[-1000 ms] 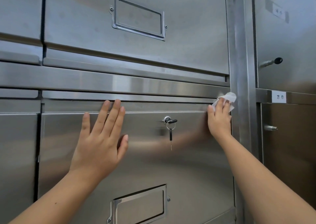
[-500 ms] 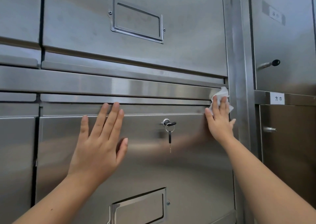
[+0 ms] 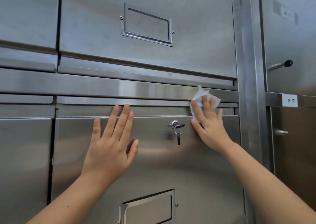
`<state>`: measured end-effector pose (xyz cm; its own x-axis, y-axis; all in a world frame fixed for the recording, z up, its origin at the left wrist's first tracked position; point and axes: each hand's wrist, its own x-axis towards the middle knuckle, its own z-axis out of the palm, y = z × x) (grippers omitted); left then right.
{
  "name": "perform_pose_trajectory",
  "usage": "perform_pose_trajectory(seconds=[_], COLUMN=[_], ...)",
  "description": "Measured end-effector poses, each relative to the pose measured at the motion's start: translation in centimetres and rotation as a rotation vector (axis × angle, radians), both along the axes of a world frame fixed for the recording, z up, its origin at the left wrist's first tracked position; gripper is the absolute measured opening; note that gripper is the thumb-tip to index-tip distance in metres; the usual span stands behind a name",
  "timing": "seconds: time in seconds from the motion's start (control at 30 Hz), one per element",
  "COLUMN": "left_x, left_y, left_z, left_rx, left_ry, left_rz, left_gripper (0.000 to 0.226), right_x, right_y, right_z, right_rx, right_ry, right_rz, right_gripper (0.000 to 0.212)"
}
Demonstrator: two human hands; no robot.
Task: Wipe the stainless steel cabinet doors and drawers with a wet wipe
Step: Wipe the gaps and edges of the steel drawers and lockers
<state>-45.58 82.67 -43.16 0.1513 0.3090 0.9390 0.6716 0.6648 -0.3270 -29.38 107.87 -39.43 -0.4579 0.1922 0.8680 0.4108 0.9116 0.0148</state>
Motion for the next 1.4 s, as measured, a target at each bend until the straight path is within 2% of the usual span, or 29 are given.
perform_pose_trajectory(seconds=[0.33, 0.5, 0.8, 1.07, 1.27, 1.4], left_x=[0.1, 0.0, -0.1, 0.1, -0.1, -0.3], left_y=[-0.1, 0.0, 0.0, -0.1, -0.1, 0.1], left_z=[0.1, 0.1, 0.0, -0.2, -0.3, -0.4], left_rx=[-0.004, 0.008, 0.043, 0.109, 0.171, 0.19], left_ry=[-0.006, 0.0, 0.031, 0.056, 0.035, 0.007], left_rz=[0.01, -0.005, -0.034, -0.015, -0.049, -0.056], left_gripper=[0.062, 0.062, 0.062, 0.06, 0.061, 0.063], right_x=[0.1, 1.4, -1.0, -3.6, -1.9, -2.4], right_y=[-3.2, -3.9, -7.2, -11.0, -9.9, -11.6], right_z=[3.1, 5.8, 8.8, 9.1, 9.4, 8.7], right_rx=[0.435, 0.722, 0.972, 0.984, 0.958, 0.907], right_ry=[-0.315, -0.413, -0.505, -0.493, -0.575, -0.557], right_rz=[-0.063, -0.092, -0.081, -0.048, -0.133, -0.141], right_gripper=[0.055, 0.045, 0.046, 0.047, 0.051, 0.051])
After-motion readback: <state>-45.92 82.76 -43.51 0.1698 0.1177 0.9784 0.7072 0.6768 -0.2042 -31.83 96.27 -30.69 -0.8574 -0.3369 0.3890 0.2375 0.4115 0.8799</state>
